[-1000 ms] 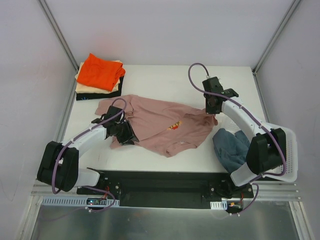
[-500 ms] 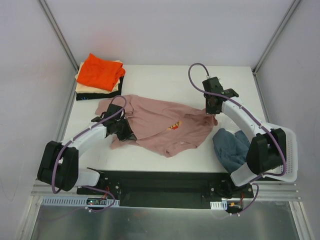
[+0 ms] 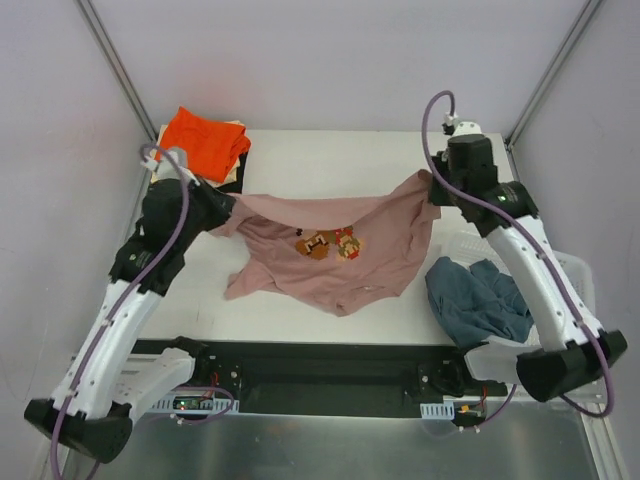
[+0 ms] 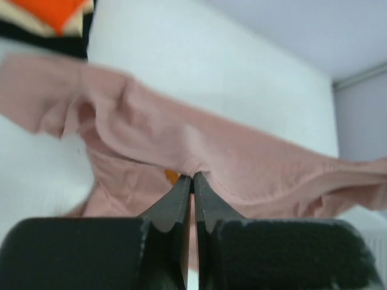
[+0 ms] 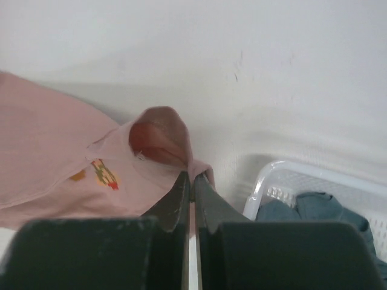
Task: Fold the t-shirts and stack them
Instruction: Flatten out the tshirt
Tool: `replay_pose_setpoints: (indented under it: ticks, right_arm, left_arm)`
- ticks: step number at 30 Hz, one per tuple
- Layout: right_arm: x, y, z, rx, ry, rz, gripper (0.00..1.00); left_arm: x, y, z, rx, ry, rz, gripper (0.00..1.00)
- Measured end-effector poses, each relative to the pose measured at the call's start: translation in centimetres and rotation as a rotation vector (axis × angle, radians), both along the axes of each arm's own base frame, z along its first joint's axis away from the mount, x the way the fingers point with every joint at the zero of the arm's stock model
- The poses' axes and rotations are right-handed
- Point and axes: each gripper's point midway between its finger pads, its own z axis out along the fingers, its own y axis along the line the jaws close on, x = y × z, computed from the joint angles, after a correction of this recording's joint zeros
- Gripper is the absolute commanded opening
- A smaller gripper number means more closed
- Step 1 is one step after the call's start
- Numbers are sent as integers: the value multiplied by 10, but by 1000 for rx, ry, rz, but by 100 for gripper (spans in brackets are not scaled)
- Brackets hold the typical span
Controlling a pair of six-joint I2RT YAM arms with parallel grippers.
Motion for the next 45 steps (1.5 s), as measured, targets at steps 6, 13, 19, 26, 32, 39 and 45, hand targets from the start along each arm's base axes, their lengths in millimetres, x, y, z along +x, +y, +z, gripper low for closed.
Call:
replay_pose_setpoints:
  ticks: [6, 13, 19, 26, 32, 39, 45]
  right_arm:
    - [-43, 4, 125, 148, -316, 127, 1]
    - [-121, 14, 244, 287, -619, 364, 1]
    - [-196, 15, 313, 351, -827, 550, 1]
    - [-240, 10, 352, 345, -976, 648, 1]
    - [-204, 21, 353, 289, -953, 644, 1]
    - [-38, 52, 267, 153, -644, 503, 2]
    - [124, 63, 91, 49, -232, 385, 4]
  left_arm:
    - [-41, 50, 134, -3, -371, 158, 0]
    - [-122, 90, 253, -19, -709, 220, 0]
    - [-196, 108, 307, -36, -919, 195, 0]
    - [-222, 113, 327, -25, -997, 181, 0]
    - [-167, 112, 318, 55, -894, 248, 0]
    - [-8, 105, 213, 295, -470, 415, 0]
    - [131, 107, 26, 440, 16, 377, 0]
